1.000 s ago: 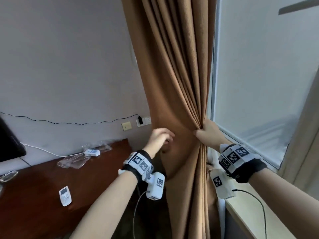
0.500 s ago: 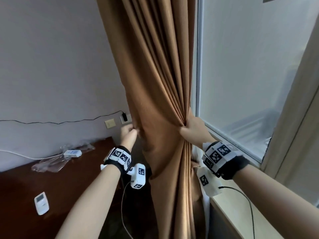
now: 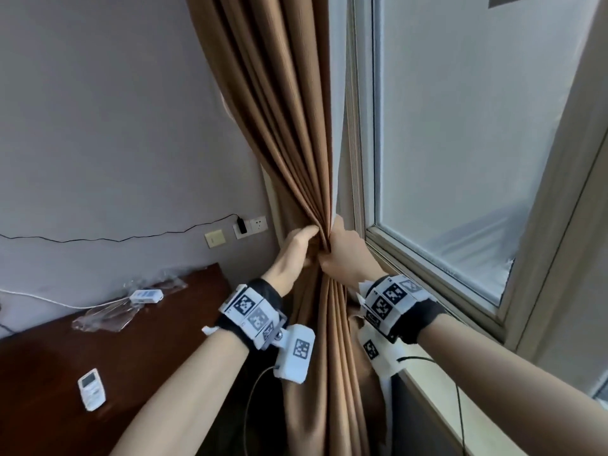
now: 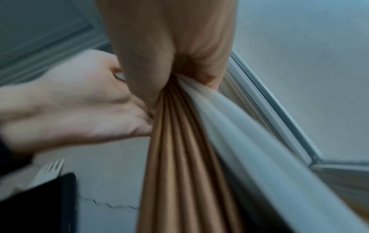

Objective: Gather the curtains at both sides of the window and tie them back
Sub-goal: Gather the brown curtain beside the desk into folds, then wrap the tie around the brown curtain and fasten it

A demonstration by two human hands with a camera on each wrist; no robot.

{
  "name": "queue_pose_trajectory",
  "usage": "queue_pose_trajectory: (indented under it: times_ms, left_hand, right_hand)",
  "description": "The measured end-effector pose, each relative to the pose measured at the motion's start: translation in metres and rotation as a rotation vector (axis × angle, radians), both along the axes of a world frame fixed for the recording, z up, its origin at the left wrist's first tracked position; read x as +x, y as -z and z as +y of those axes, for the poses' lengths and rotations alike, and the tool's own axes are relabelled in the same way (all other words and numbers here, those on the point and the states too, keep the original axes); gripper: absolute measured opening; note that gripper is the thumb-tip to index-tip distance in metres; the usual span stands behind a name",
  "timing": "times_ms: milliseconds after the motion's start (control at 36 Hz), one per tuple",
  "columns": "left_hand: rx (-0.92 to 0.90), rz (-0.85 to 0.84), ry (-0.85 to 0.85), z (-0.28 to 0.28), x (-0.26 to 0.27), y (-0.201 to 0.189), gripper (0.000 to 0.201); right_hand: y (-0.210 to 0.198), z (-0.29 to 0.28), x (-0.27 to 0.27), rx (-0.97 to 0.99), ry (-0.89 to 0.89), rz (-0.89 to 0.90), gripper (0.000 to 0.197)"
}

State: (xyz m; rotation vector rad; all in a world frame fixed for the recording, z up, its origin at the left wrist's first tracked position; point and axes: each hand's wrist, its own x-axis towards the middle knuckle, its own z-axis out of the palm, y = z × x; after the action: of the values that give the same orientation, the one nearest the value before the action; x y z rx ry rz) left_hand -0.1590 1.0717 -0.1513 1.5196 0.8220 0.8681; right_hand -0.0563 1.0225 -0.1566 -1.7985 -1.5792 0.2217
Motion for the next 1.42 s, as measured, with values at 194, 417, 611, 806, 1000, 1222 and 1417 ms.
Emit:
queue_pose_trajectory:
  times_ms: [194, 417, 611, 806, 1000, 1222, 1417]
  left_hand:
    - [0.128, 0.257, -0.231, 0.017, 0.018, -0.014, 0.098]
    - [0.274, 0.398, -0.41, 0.022, 0.037, -0.015, 0.049]
    - [0.263, 0.382, -0.428, 0.024, 0.04, -0.017, 0.045]
    - [0.371, 0.569, -0.386, 0.02, 0.038, -0.024, 0.042]
    - [0.369, 0.645, -0.355, 0.017, 0.033, -0.027, 0.043]
    - [0.365, 0.722, -0.336, 0.017, 0.023, -0.03, 0.046]
    - [0.398, 0.786, -0.307, 0.016, 0.018, -0.036, 0.047]
  right_hand:
    - [0.003, -0.002, 0.008, -0.061, -0.192, -0.036, 0.072]
    - [0.008, -0.012, 0.03, -0.148, -0.209, 0.127, 0.088]
    - [0.04, -0.035, 0.042, 0.161, -0.047, 0.505, 0.028]
    - [0.115, -0.058, -0.016, -0.086, 0.104, 0.13, 0.015]
    - [0.148, -0.046, -0.027, -0.075, 0.371, 0.191, 0.022]
    - [0.136, -0.047, -0.015, -0.091, 0.431, 0.201, 0.028]
    - [0.075, -0.055, -0.022, -0.228, 0.169, 0.565, 0.018]
